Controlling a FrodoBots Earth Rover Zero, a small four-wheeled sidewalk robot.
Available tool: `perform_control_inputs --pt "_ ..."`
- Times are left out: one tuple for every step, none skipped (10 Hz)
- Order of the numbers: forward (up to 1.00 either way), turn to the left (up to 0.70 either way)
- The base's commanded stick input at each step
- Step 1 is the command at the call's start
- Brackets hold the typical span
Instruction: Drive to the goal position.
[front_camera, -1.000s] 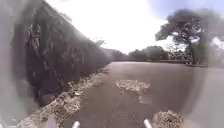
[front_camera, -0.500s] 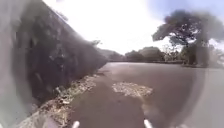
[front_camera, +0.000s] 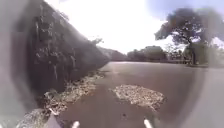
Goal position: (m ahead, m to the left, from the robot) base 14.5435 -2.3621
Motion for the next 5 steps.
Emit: perform_control_inputs --pt "0.7 -0.27" --pt "0.7 -0.17" --pt "0.7 0.0" --pt "0.7 0.0" --pt "0.7 0.0"
